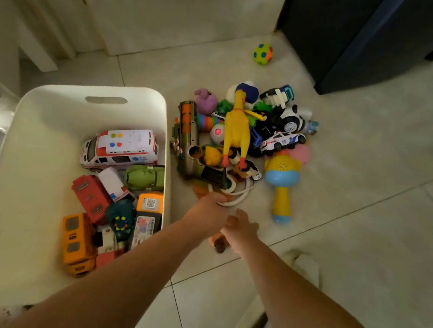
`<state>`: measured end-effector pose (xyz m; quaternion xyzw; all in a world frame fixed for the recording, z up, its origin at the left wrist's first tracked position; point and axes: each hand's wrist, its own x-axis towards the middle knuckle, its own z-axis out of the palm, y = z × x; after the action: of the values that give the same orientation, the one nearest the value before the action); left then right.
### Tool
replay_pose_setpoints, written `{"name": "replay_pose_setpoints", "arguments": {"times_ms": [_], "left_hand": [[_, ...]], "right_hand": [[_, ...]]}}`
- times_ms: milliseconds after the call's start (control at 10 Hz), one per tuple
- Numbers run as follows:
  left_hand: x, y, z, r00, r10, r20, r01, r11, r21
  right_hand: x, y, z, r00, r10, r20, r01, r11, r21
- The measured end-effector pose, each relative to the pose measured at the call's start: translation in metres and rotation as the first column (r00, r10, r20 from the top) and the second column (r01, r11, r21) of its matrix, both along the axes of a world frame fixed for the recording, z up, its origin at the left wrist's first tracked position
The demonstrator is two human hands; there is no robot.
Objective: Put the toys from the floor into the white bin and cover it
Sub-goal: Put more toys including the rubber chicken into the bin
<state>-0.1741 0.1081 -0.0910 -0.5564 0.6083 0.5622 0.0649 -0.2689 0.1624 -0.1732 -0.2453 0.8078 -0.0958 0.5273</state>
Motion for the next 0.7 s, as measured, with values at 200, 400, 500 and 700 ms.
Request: {"name": "replay_pose_setpoints", "arguments": {"times_ms": [200,400,500,700], "left_hand": [[0.008,-0.018,-0.002,0.995,0.100,-0.027,-0.099,0.995,0.032],[0.007,-0.014,0.022,0.913,0.399,-0.090,-0.343,0.867,0.362],[0.008,-0.016,0.023,0.902,0.413,-0.127,-0.322,0.838,0.440],[0.009,-0.026,0.026,0.740,0.657,-0.143,-0.541,0.708,0.454]], "right_hand": [[-0.018,0.002,-0.004,0.858,-0.438,0.268,0.442,0.895,0.048],[-0.048,-0.011,0.032,0.607,-0.395,0.690,0.555,0.832,-0.012],[-0.045,-0.025,0.048,0.647,-0.280,0.709,0.475,0.876,-0.088],[-0.054,-0.062,0.033,0.921,-0.366,0.134,0.390,0.868,-0.307]]}}
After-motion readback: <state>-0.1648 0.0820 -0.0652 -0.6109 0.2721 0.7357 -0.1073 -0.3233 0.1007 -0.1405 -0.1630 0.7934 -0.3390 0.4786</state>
